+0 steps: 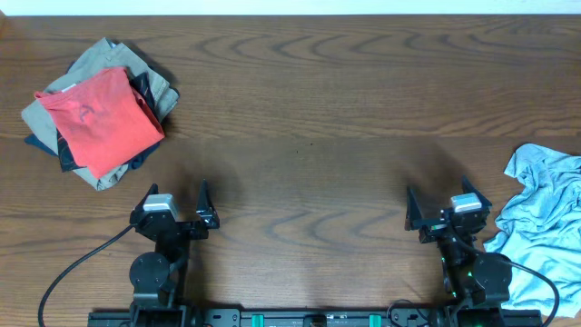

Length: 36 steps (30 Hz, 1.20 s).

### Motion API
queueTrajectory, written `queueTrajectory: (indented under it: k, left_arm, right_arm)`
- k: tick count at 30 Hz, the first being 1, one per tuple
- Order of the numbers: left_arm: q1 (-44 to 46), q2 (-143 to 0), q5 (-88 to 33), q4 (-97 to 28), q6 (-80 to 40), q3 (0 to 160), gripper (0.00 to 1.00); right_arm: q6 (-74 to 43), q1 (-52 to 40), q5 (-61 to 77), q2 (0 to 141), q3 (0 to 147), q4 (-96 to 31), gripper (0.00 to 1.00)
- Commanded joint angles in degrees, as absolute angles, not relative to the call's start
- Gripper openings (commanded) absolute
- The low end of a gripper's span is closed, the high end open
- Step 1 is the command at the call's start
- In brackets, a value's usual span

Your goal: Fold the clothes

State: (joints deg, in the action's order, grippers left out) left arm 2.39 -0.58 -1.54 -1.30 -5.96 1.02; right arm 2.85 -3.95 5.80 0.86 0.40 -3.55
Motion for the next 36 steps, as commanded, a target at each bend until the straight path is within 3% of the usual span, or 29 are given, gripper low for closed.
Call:
queueTrajectory:
  k: [1, 13, 26, 32, 36]
  left_arm:
    - [2.15, -0.91, -1.28, -3.53, -7.27, 2.15, 0.98]
    - [2.15, -23.05, -7.86, -13.5, -10.85, 22.76, 0.98]
    - [2.15, -47.37, -10.04, -41.63, -10.79, 50.22, 0.98]
    - [2.15, -49.04, -10.09, -44.58, -10.85, 51.62, 0.98]
    - [2.15, -48.97, -10.09, -44.56, -10.85, 51.62, 0.98]
  right_arm:
    - [-1.17, -4.34, 6.02, 0.78, 0.49, -3.7, 0.99]
    - [-1.67, -4.34, 3.18, 10.39, 12.16, -13.23, 0.99]
    - [-1.67, -1.83, 1.5, 47.94, 41.6, -35.29, 0.99]
    - [-1.65, -0.1, 2.42, 62.57, 50.89, -42.09, 0.99]
    - [-5.82, 2.13, -6.09, 67.05, 51.0, -39.81, 0.99]
